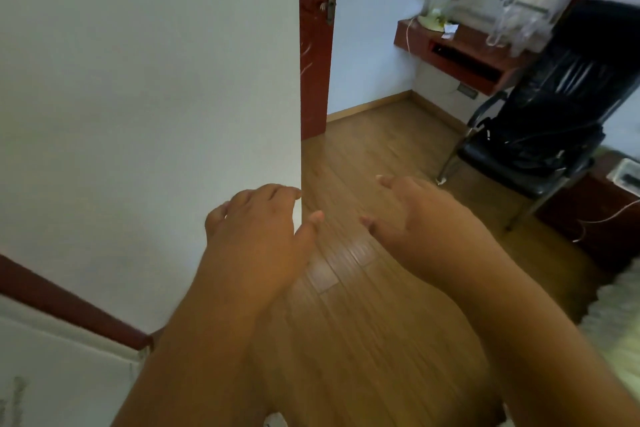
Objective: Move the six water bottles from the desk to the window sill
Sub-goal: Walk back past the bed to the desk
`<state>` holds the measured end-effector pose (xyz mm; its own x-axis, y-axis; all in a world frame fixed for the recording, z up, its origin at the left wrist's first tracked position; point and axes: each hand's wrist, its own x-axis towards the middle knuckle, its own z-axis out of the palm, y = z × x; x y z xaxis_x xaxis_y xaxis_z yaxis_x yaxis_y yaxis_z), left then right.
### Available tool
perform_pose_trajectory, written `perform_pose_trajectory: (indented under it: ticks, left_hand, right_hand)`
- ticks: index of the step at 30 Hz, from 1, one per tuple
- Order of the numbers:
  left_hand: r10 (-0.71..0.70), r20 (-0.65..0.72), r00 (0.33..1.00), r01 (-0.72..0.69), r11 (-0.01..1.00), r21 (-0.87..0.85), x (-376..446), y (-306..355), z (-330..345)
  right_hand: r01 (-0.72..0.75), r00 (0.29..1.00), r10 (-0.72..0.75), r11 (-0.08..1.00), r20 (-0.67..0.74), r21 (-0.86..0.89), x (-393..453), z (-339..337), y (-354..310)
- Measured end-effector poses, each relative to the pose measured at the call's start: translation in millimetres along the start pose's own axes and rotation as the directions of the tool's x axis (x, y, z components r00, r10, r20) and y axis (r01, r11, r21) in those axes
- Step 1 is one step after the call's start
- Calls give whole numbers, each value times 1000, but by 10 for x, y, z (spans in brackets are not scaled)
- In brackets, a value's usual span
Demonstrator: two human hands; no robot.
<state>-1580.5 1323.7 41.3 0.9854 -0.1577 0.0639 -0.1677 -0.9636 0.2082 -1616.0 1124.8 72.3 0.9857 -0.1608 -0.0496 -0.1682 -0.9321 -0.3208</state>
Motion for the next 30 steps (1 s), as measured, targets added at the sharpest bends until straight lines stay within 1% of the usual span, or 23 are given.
perform_pose_trajectory:
  ticks: [3,9,13,22,30]
  left_hand:
    - [70,16,997,-70,998,-1,319,-87,1]
    - [191,42,981,-191,982,-11,777,-213,72]
    - [230,74,970,-228,973,-28,998,-248,152]
    - [272,112,956,-273,962,-8,1441,-48,224]
    - [248,84,965,-253,966,48,1990,440,268]
  right_hand:
    - [-52,998,53,998,-22,17,167,-9,-119]
    - [-187,982,187,982,-17,9,400,116,-234]
    - [-227,973,227,974,-33,-8,514,196,-197]
    - [-253,966,253,967,-56,17,853,171,101]
    - [-221,973,226,972,-55,74,1540,-68,547]
